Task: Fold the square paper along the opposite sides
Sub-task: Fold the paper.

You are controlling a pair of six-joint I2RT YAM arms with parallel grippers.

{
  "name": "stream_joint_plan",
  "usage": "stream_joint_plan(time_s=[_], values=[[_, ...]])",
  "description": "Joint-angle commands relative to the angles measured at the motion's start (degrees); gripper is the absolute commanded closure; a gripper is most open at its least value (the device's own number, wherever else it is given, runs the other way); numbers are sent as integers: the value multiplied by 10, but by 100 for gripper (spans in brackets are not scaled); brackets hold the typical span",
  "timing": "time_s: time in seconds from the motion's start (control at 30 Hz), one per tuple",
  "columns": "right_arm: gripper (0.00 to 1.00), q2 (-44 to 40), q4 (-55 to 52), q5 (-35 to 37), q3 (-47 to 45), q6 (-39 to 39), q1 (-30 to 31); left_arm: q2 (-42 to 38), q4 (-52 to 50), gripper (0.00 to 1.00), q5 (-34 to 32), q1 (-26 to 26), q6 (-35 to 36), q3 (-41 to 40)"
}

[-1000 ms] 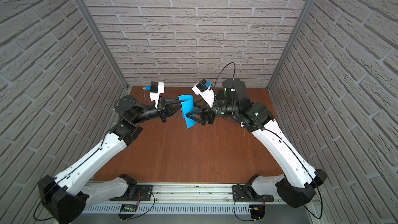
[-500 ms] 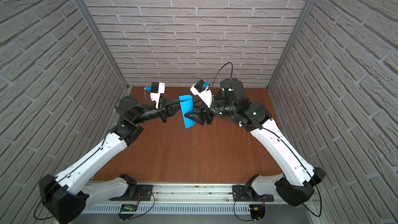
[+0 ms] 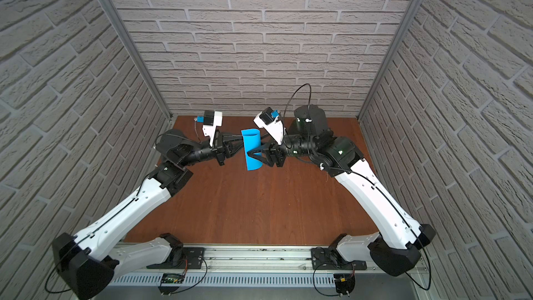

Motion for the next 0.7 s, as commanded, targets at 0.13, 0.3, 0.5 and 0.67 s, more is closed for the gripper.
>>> stream_joint_plan(time_s=[0.13, 0.3, 0.5, 0.67], values=[[45, 8, 20, -1, 0, -5, 7, -2, 33, 100, -1, -4, -3, 3], [48, 12, 18, -1, 0, -6, 10, 3, 33, 100, 1, -4, -3, 7], [52, 12, 19, 0, 1, -6, 10, 2, 32, 100, 2, -6, -3, 7], [55, 10, 21, 1, 1, -5, 11, 2, 32, 100, 1, -7, -3, 5]])
